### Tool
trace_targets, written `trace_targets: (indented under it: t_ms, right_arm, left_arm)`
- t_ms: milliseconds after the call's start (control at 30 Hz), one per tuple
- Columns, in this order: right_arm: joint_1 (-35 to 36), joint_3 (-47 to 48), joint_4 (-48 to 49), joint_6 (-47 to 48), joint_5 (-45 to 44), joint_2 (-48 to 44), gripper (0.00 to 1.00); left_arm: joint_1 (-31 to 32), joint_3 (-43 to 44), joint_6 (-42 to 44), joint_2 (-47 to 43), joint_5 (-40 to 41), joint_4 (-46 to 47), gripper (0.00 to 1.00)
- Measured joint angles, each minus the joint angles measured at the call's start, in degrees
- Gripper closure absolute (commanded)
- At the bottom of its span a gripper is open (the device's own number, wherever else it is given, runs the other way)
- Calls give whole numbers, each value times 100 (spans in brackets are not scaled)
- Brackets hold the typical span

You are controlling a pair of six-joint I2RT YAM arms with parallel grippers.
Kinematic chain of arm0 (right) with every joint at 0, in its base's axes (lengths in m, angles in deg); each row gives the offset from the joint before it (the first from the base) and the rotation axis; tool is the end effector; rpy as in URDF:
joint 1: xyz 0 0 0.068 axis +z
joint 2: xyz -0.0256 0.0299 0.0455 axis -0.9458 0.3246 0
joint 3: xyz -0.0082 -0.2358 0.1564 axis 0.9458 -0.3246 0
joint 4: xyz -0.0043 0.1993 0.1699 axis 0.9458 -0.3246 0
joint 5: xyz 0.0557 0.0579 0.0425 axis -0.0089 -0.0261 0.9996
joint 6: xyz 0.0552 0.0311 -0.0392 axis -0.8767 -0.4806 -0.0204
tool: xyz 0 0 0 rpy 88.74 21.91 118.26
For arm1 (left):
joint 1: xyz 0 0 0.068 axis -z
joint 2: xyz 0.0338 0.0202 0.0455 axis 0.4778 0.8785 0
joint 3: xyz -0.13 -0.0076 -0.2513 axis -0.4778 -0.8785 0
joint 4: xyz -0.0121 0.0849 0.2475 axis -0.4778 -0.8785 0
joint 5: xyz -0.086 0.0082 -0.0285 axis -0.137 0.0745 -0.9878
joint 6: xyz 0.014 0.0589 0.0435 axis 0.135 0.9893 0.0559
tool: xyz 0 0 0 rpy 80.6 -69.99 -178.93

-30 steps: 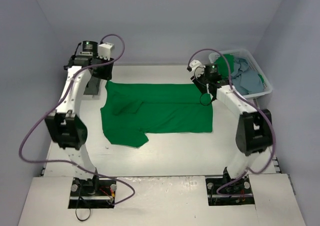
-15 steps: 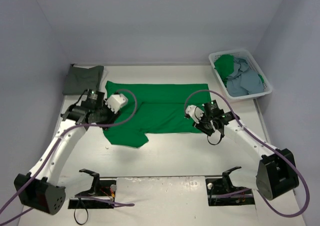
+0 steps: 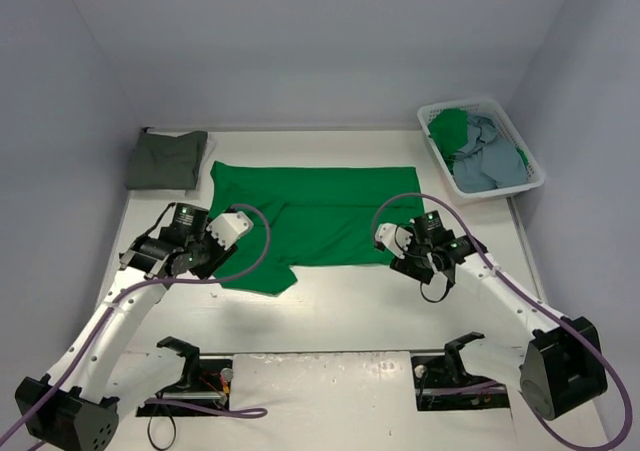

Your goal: Fold and stack the t-shirts

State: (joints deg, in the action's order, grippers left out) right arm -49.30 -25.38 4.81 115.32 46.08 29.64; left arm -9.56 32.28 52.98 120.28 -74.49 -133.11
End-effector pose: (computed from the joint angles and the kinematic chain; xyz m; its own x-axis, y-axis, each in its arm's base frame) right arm 0.2193 0.0919 0.2028 -0.1574 -0.8650 -0.4765 -0.7932 0.3981 -0.4607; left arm 0.1795 -0.0681 0.2910 -0.4978 0.6133 -0.6132 0.6512 0.7313 0.2029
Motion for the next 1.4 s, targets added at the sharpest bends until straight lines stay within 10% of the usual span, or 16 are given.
trace_targets:
  t_ms: [1000, 1400]
  right_arm:
    - [-74, 573, 251, 472, 0, 2135, 61]
    - [-190, 715, 402, 610, -50, 2444, 100]
  left_arm:
    - [94, -205, -407, 645, 382, 400, 55]
    - [140, -205, -404, 896, 129, 409, 54]
